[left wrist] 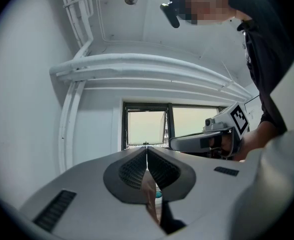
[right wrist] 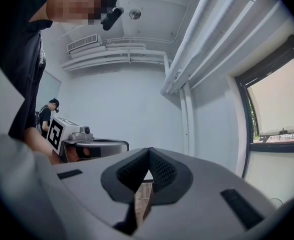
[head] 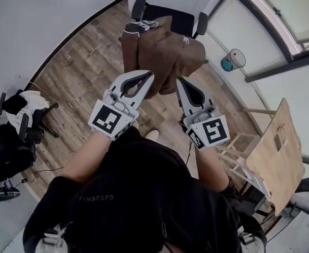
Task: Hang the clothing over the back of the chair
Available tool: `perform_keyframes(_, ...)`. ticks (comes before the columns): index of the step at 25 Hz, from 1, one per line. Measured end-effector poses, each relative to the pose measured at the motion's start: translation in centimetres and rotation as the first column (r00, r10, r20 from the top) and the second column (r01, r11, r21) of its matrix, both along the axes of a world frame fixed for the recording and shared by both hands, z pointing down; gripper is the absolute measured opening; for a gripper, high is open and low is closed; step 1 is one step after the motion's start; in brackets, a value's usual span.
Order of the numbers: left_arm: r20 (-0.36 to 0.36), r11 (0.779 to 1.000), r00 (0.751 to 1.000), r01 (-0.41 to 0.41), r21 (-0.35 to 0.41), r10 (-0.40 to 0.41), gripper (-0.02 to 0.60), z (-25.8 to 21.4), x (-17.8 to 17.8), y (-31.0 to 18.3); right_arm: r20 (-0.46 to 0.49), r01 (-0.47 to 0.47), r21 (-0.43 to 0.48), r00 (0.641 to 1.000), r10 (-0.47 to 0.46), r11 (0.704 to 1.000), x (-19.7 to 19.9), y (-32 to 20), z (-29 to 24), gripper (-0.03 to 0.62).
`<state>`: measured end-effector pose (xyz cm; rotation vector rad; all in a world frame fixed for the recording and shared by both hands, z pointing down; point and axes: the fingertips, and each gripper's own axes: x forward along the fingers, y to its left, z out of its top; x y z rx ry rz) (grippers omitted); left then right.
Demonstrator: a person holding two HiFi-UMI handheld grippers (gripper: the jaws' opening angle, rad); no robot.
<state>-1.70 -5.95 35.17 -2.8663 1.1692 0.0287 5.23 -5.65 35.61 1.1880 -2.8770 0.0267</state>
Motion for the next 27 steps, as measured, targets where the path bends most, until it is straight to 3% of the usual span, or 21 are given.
perform_keyframes(10,0.001,1.0,1.0,0.016,0.004,-0.016,0.02,0.5,0.1,1.9,-0.003,0.041,0.009,0.999,-0.041,0.999,-0.9,1.7,0.2,0.005)
perform_keyframes(27,0.022,1.0,1.0,0.01,0.002,-0.01,0.02,0.8,0.6,2.2,0.025,0.033,-0.015,0.999,-0.032,0.999,-0.4,1.9,0.8,0.005)
